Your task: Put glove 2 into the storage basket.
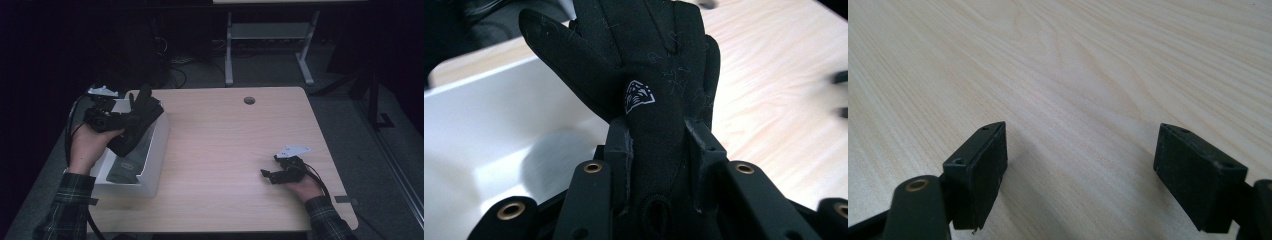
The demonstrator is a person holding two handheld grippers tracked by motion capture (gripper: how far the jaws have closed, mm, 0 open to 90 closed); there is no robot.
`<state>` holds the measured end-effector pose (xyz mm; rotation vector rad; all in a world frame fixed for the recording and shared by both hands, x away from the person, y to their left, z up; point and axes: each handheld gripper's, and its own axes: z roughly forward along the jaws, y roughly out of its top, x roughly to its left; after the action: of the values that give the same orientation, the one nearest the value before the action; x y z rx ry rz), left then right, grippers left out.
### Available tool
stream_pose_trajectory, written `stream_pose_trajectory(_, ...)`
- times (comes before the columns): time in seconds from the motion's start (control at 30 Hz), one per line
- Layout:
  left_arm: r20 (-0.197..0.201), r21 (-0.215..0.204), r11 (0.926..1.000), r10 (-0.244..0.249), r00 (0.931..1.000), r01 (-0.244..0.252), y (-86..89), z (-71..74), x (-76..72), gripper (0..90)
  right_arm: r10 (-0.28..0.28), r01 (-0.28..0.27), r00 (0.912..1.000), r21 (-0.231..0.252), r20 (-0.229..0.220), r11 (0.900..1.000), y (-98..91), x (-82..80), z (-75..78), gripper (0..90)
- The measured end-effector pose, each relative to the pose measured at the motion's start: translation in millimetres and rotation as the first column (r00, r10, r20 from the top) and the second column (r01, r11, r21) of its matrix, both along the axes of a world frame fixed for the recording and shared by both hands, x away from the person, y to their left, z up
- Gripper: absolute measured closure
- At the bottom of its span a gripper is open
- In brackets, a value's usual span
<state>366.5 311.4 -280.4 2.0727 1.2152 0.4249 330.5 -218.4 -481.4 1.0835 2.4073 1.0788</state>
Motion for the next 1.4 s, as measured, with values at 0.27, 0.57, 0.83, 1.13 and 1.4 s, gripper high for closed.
stream_pose_trajectory(0.27,-0.052,0.04,0.9955,0.088,0.9947,-0.086,25.0,-35.5,3.0,67.3,-0.001,0.001,1.0,0.0,-0.001,1.0,0.2,0.0,0.0,21.1)
stream_pose_trajectory(0.57,-0.111,0.063,0.9873,0.152,0.982,-0.146,31.0,-73.4,9.1,66.3,-0.001,0.001,1.0,-0.002,-0.003,1.0,0.2,0.0,0.2,21.0)
stream_pose_trajectory(0.83,-0.117,0.097,0.9782,0.195,0.9738,-0.184,27.7,-94.1,12.8,46.7,-0.001,0.001,1.0,-0.003,-0.002,1.0,0.3,0.0,0.2,21.0)
stream_pose_trajectory(1.13,-0.114,0.11,0.9797,0.18,0.977,-0.168,25.9,-92.0,14.7,26.9,-0.002,0.002,1.0,-0.003,-0.002,1.0,0.4,0.0,0.2,20.9)
stream_pose_trajectory(1.4,-0.08,0.105,0.983,0.159,0.984,-0.151,25.8,-78.8,17.1,24.9,-0.002,0.002,1.0,-0.003,-0.003,1.0,0.4,-0.1,0.2,20.9)
